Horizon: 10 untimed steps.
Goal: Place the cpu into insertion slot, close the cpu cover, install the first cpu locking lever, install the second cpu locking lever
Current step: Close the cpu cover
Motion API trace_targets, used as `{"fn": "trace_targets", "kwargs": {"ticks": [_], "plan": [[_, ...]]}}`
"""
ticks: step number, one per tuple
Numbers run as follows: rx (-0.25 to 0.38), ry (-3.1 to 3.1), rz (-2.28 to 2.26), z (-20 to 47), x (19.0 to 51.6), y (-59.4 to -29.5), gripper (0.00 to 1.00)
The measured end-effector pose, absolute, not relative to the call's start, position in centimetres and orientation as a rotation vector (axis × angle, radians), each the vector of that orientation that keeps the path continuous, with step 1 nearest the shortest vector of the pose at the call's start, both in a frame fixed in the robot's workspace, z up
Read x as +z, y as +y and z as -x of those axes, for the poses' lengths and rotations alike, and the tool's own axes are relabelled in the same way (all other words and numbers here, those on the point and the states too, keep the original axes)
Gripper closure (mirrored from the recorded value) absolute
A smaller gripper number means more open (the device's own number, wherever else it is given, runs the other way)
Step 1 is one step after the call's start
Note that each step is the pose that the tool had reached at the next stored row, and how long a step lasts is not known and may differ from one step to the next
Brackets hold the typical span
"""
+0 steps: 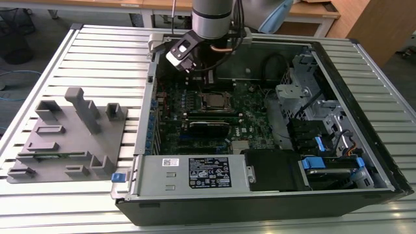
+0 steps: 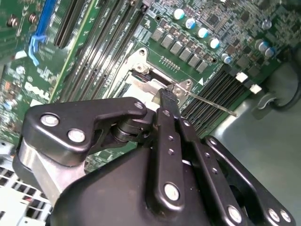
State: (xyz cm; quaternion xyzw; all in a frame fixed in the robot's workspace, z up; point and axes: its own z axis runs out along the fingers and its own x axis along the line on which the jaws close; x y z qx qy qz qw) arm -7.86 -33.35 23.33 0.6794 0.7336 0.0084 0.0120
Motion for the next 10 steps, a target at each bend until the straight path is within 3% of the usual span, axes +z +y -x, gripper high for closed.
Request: {"fn": "trace_targets", "kwargs": {"ticks": [10], "plan": [[0.028,2.454,-1.924,7.86,23.22,-33.36,0.89]]}}
